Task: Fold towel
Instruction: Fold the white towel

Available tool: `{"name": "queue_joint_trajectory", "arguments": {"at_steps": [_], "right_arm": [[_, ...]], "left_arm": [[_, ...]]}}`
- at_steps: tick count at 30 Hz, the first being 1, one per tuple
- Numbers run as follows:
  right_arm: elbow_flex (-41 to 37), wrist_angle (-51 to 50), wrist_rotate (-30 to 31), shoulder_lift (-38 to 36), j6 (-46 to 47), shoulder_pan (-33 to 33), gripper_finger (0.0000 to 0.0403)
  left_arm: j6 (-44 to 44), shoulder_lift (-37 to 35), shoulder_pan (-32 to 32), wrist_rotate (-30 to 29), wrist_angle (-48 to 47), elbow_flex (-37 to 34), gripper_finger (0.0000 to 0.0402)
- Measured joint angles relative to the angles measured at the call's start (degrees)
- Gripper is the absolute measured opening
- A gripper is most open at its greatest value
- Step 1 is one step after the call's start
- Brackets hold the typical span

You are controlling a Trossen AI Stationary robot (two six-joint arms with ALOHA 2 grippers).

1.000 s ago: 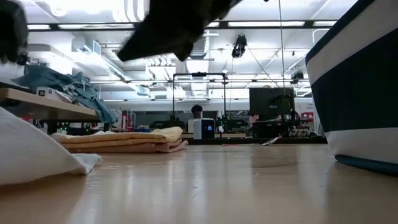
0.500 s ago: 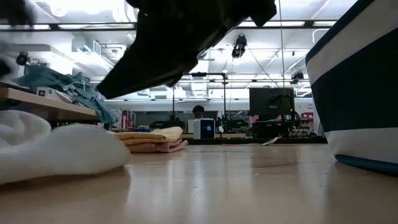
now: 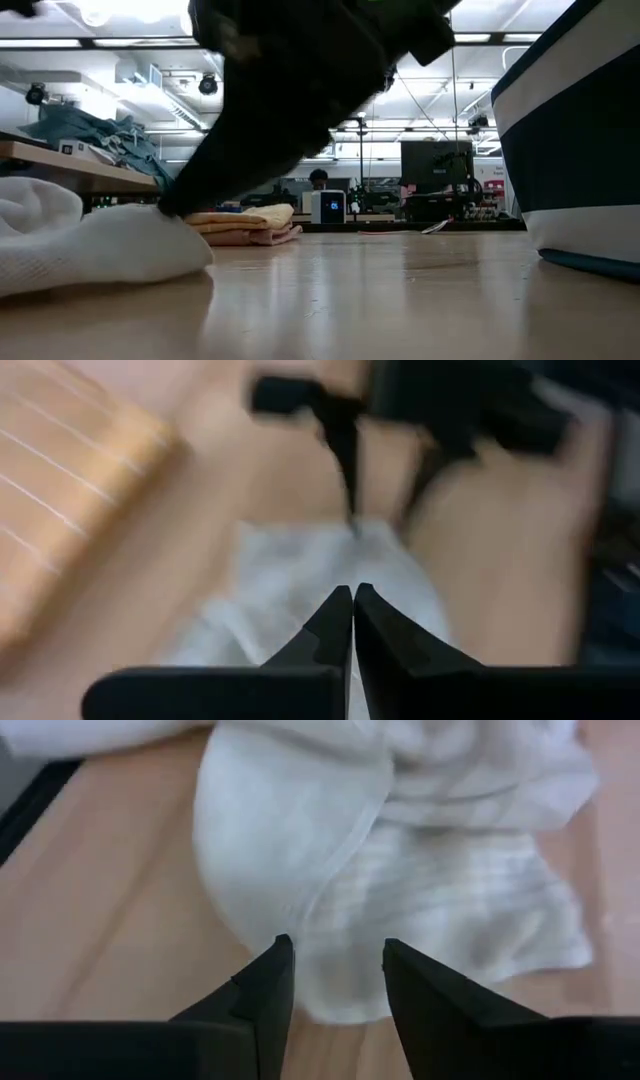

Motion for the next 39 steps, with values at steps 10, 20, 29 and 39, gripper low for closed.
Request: {"name": "queue_joint_trajectory", "arguments": {"at_steps": [10,20,29,39], "right_arm": [[0.1,4.2,-4.3,3.4,3.8,0.1,0.0141],[0.2,6.5,-6.7,4.8,5.4,0.1,0.0095],[0.2,6.6,-3.6,4.7,7.9,1.2,0.0005],[0.3,2.4,5.8,0.9,4.0,4.3,0.0001]], "left_arm": [[-4.9,2.5,-3.0,18.5,15.4,-9.3,0.0063],[-17.1,7.9,-5.0,25.9,28.6,-16.4,0.0154],[-19.6,10.1,-7.1,28.0,28.3,-16.5,0.0116],[-12.0,10.1,-10.5,11.2,17.2,-7.2,0.0007]]}}
